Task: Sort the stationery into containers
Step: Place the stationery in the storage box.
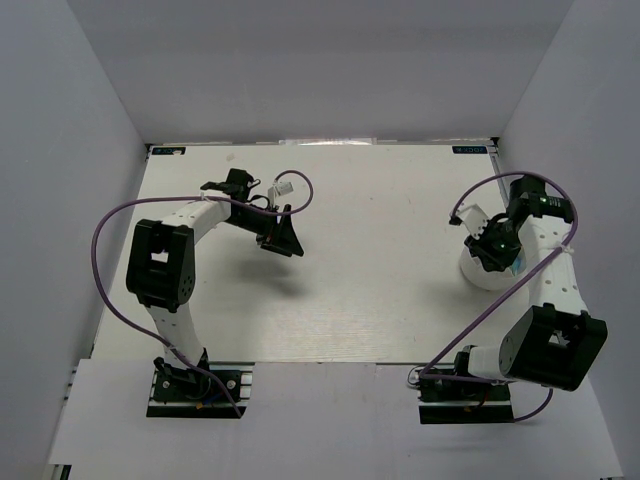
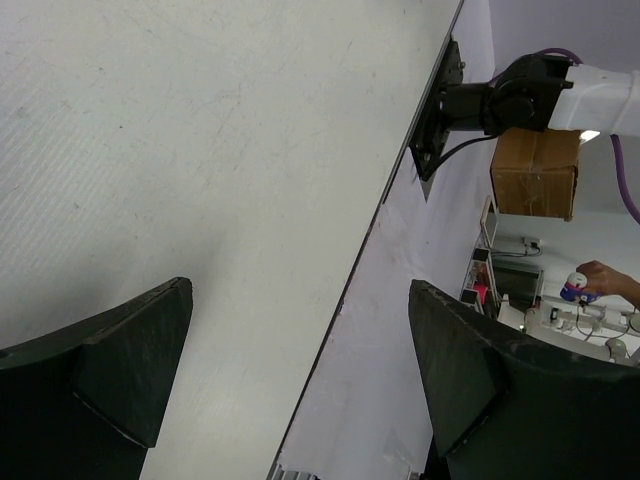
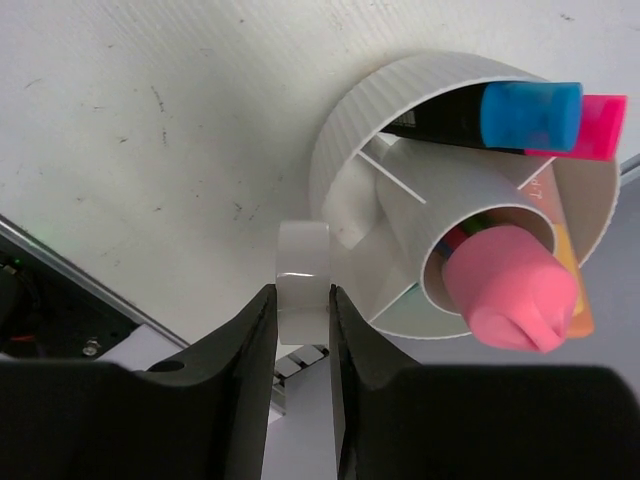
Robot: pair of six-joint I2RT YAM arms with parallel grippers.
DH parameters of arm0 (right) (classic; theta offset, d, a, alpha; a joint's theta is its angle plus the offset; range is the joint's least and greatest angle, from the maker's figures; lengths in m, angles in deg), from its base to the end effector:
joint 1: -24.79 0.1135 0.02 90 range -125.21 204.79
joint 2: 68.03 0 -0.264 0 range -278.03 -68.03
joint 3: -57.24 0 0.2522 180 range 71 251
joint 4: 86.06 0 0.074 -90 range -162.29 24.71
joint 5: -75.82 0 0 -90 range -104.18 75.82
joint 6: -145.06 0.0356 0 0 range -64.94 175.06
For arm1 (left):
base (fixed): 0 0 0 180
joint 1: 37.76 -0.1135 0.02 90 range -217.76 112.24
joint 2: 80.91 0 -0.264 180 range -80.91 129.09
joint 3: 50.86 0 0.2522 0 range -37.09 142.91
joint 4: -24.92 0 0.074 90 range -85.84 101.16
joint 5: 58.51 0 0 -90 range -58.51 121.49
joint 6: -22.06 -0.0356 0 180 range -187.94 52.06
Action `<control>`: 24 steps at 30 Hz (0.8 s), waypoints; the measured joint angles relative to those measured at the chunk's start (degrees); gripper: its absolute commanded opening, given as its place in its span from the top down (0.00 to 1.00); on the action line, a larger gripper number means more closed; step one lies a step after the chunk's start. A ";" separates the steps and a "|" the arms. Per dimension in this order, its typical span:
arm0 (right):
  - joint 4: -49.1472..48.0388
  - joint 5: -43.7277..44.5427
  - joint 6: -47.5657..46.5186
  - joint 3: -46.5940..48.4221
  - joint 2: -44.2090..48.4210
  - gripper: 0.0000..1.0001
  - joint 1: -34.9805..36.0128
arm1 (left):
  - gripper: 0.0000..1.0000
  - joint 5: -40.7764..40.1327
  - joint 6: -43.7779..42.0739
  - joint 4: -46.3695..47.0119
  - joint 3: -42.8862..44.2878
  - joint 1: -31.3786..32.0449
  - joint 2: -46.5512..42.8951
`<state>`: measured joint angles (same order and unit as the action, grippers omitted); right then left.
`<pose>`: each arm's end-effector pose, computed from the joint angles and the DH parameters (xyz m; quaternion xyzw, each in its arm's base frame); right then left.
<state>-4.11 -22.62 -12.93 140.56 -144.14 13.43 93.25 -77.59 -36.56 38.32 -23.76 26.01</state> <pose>0.2320 -0.0413 0.2961 -0.4774 0.8656 -0.0284 0.1485 0.3359 -0.1161 0.2000 0.2223 0.8264 -0.5137 0.0612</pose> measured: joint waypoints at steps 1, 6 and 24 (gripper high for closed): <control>-0.42 0.13 -0.17 0.00 0.00 1.00 -0.13 | 0.02 0.00 0.00 0.02 0.00 0.00 0.00; -2.62 0.90 -1.84 0.00 0.02 1.00 -0.74 | 0.02 0.02 -0.02 0.17 -0.04 0.00 0.00; -5.01 2.19 -5.35 -0.04 -1.62 0.93 -1.33 | 0.02 0.02 0.00 0.24 -0.70 0.00 0.00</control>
<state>-9.12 -20.44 -18.28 140.52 -145.76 12.10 93.27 -77.59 -36.32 37.62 -23.76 26.01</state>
